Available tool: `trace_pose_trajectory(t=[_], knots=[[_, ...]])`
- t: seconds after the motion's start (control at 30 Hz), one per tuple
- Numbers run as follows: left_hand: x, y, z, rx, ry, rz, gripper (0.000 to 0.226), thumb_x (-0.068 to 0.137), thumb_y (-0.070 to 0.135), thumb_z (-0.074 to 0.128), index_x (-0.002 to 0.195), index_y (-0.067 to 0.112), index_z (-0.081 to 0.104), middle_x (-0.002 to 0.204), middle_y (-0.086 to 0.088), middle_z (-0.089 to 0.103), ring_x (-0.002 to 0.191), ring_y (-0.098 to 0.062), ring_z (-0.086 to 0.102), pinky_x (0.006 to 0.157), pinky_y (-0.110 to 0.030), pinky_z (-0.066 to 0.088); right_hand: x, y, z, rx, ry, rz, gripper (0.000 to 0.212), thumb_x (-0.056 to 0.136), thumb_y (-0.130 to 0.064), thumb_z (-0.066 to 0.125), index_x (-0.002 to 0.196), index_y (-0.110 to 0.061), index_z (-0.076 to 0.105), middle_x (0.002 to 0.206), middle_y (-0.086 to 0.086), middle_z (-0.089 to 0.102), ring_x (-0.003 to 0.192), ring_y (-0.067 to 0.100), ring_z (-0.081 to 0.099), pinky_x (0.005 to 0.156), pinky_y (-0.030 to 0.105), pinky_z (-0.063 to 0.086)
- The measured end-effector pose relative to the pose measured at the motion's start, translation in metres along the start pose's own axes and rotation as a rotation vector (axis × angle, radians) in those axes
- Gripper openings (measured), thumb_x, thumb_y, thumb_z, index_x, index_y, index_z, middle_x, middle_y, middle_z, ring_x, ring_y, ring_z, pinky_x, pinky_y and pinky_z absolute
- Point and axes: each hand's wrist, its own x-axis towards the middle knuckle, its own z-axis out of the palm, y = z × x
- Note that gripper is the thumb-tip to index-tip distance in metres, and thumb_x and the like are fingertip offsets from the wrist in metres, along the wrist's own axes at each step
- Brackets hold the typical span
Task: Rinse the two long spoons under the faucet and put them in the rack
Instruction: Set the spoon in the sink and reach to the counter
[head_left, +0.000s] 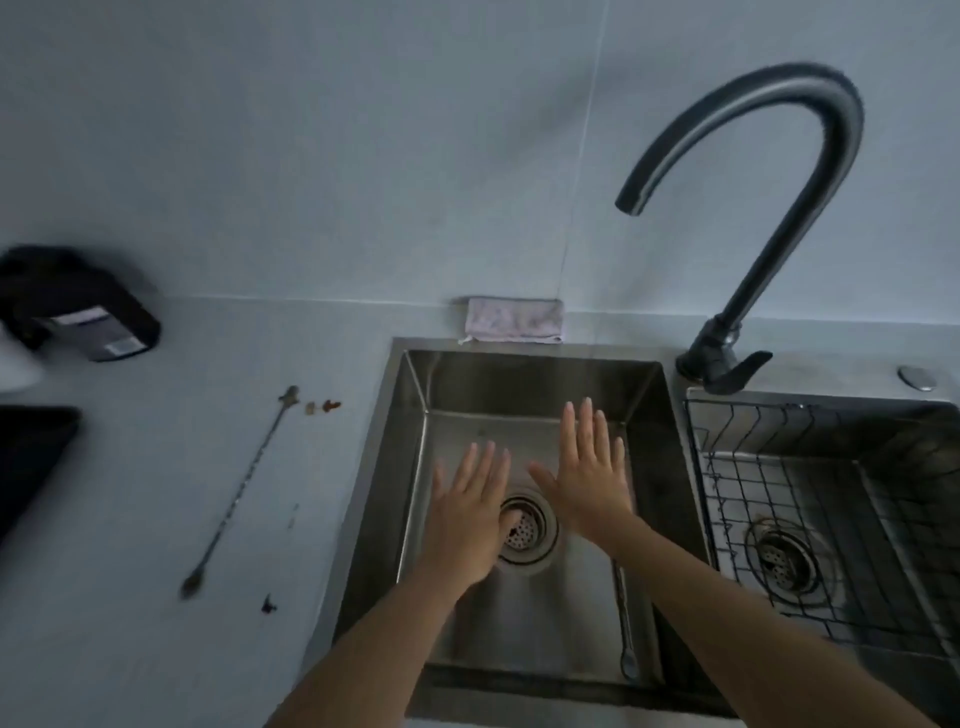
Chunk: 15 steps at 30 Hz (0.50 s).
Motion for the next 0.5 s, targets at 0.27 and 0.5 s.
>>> trace_pose_trajectory(t=[0.27,0.5], knots=[[-0.046,-0.086,-0.057,-0.033,0.159,-0.345,0.064,0.094,0.046,0.018,0.145,0.015,-0.006,0.157,-0.006,0.001,0.145,-0.026,0.006,0.117,-0.046,0.009,0.014,-0.092,-0.022,-0.068,0.007,-0.293,0.085,0.083,-0.068,0.002,0.138,-0.011,-0.030,0.134,0.001,-0.040,0.139,0.024,-0.027,0.115,0.044,-0.010],[-0.085,-0.156,-0.050,-0.160,0.216,-0.574,0.060,0.096,0.038,0.032,0.146,0.011,0.012,0.155,-0.014,0.017,0.141,-0.031,0.022,0.113,-0.049,0.024,0.040,-0.183,-0.007,-0.173,-0.067,-0.601,0.116,0.050,-0.078,-0.029,0.145,-0.012,-0.022,0.147,0.005,-0.032,0.142,0.027,-0.020,0.116,0.042,-0.006]])
